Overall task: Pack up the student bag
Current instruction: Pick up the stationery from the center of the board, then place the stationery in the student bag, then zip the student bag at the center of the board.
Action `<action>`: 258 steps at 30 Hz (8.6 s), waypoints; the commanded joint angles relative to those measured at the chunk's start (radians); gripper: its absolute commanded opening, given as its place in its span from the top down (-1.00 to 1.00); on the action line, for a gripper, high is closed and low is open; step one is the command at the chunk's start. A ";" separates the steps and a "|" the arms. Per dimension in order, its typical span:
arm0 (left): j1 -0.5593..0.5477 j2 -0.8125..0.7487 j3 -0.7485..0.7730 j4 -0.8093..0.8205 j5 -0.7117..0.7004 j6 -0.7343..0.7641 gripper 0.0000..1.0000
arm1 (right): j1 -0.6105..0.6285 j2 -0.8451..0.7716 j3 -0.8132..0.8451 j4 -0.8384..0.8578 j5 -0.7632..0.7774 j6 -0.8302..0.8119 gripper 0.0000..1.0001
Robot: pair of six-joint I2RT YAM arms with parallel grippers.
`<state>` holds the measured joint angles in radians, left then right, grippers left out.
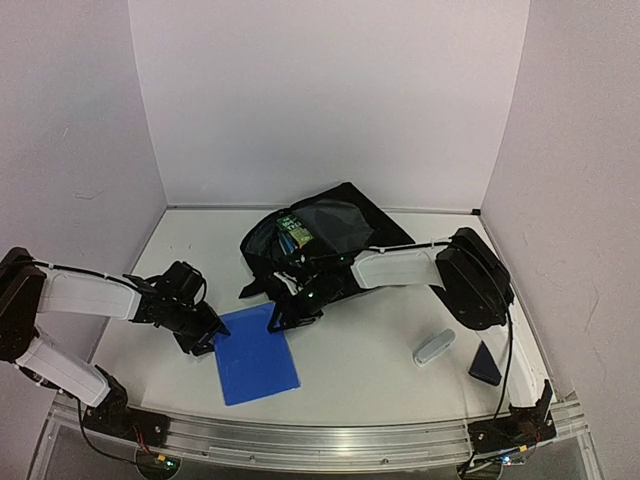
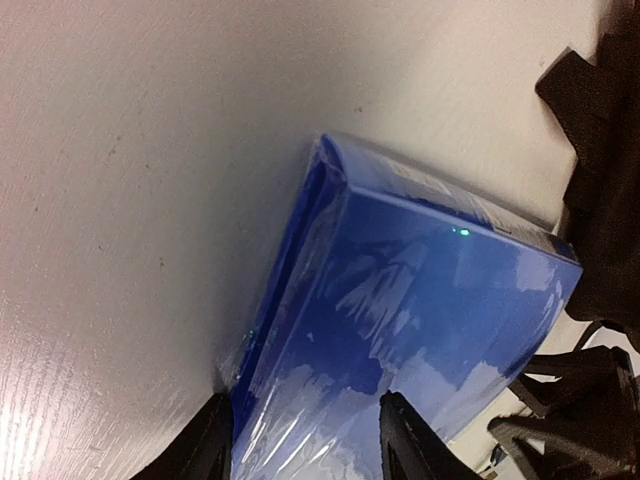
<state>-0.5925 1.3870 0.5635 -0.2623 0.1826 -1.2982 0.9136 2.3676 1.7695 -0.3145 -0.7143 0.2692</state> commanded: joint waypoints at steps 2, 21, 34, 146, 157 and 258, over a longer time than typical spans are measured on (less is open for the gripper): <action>-0.006 0.032 0.019 0.063 0.044 0.017 0.04 | 0.035 -0.068 0.037 0.113 -0.145 0.032 0.54; -0.008 -0.047 0.137 0.008 0.061 0.182 0.04 | 0.003 -0.164 0.016 0.093 -0.161 0.053 1.00; -0.005 -0.088 0.491 -0.271 0.216 0.654 -0.76 | -0.096 -0.506 -0.086 -0.248 -0.160 -0.318 1.00; 0.265 -0.070 0.308 0.433 0.307 0.117 1.00 | -0.229 -0.108 0.640 -0.337 0.440 -0.210 1.00; 0.152 0.262 0.446 0.642 0.327 0.095 1.00 | -0.231 -0.133 0.604 -0.329 0.298 -0.213 1.00; -0.050 0.301 0.868 -0.366 0.246 0.809 -0.27 | -0.482 -0.352 0.046 -0.600 0.209 -0.663 -0.59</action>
<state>-0.5593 1.5816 1.3551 -0.5227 0.3734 -0.5718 0.4095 1.9987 1.8746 -0.9018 -0.5825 -0.3338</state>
